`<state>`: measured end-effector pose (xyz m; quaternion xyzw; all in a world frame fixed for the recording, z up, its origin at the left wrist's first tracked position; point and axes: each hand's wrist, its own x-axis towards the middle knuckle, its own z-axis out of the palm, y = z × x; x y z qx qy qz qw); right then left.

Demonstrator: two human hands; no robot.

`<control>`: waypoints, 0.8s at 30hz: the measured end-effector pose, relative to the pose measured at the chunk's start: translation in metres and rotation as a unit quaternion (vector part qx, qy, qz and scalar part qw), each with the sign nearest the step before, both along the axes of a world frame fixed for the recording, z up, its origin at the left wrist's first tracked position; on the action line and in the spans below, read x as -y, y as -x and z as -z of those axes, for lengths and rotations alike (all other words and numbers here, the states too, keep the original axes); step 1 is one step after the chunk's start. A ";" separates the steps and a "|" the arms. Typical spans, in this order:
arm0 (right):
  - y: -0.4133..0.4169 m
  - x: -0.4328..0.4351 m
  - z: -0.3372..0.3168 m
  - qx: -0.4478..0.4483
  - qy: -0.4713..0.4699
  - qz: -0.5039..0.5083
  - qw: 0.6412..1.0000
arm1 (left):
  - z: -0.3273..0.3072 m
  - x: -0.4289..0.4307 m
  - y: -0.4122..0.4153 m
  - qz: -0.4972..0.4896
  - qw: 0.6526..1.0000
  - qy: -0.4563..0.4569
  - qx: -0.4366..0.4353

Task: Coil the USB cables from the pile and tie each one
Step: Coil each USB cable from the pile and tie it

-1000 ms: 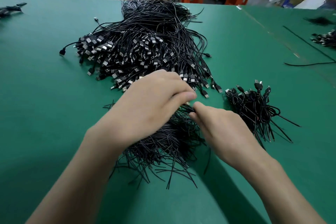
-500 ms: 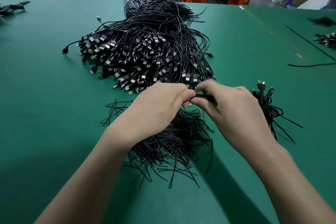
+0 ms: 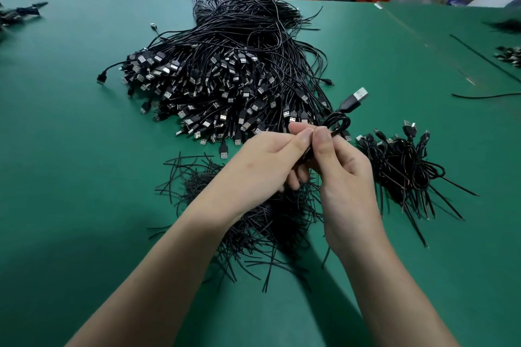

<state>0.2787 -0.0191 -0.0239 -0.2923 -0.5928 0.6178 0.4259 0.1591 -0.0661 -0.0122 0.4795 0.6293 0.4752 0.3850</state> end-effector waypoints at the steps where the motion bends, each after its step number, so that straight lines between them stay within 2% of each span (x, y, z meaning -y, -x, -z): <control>1: 0.000 0.000 0.000 0.004 -0.001 0.004 1.000 | 0.000 0.001 0.001 -0.010 0.999 0.010 -0.036; 5: -0.006 -0.008 0.000 0.036 -0.018 0.053 0.998 | -0.001 0.006 0.014 -0.063 0.971 0.023 -0.230; 6: -0.008 -0.012 -0.002 0.037 -0.018 0.068 0.997 | -0.003 0.007 0.019 -0.088 0.963 0.008 -0.255; 8: -0.011 -0.013 -0.008 0.032 -0.018 0.051 0.998 | -0.007 0.008 0.027 -0.119 0.966 -0.044 -0.227; 9: -0.010 -0.012 -0.013 0.033 -0.017 0.018 0.999 | -0.008 0.008 0.030 -0.101 0.976 -0.066 -0.179; 12: -0.008 -0.006 -0.021 0.067 -0.016 -0.123 0.990 | -0.008 0.008 0.027 0.040 0.996 -0.081 -0.004; 14: -0.008 -0.004 -0.024 0.063 0.030 -0.207 0.976 | -0.007 0.009 0.028 0.080 0.991 -0.103 0.042; 18: -0.014 -0.004 -0.026 0.034 0.110 -0.285 0.952 | -0.006 0.010 0.034 0.117 0.979 -0.149 0.080; 24: -0.018 -0.005 -0.023 0.061 0.167 -0.270 0.946 | -0.001 0.006 0.031 0.074 0.979 -0.188 0.034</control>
